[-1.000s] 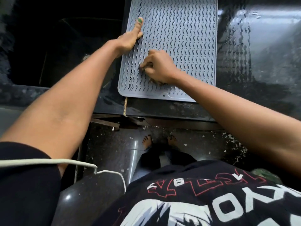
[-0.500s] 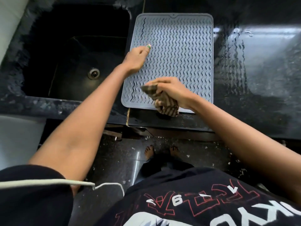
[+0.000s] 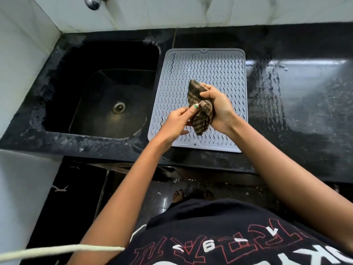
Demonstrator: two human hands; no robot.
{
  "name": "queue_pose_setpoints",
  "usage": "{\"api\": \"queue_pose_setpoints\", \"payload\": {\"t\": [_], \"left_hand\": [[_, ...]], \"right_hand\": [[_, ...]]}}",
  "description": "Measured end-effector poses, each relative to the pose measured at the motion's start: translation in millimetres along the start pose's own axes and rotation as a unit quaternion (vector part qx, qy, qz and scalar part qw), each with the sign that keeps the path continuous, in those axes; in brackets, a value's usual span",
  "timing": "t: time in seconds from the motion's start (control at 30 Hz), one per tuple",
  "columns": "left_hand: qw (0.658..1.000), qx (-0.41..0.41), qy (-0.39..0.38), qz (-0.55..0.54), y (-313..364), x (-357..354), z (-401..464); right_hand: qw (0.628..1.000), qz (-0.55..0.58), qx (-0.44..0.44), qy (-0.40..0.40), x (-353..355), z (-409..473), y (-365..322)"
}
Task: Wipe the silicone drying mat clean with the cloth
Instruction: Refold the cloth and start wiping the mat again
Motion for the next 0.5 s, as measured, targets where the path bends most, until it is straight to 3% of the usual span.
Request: {"api": "queue_pose_setpoints", "payload": {"t": [0.23,0.5], "left_hand": [[0.998,-0.001,0.053,-0.024,4.7,10.9,1.8],[0.983,-0.021,0.152,-0.102,8.3,35.6,1.2]], "right_hand": [[0.993,-0.113,0.036,-0.025,-11.0,-1.5,-7.0],[0.977,-0.194,-0.023,-0.083,-2.4,-1.2,-2.9]]}}
Point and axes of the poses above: each hand's wrist, its own z-axis towards the middle knuckle, its own x-axis out of the back of the hand, y = z × x, the point moved 6 cm from there along z, towards the middle knuckle, and after that the axes turned 1 degree about x, right-handed, at the moved point
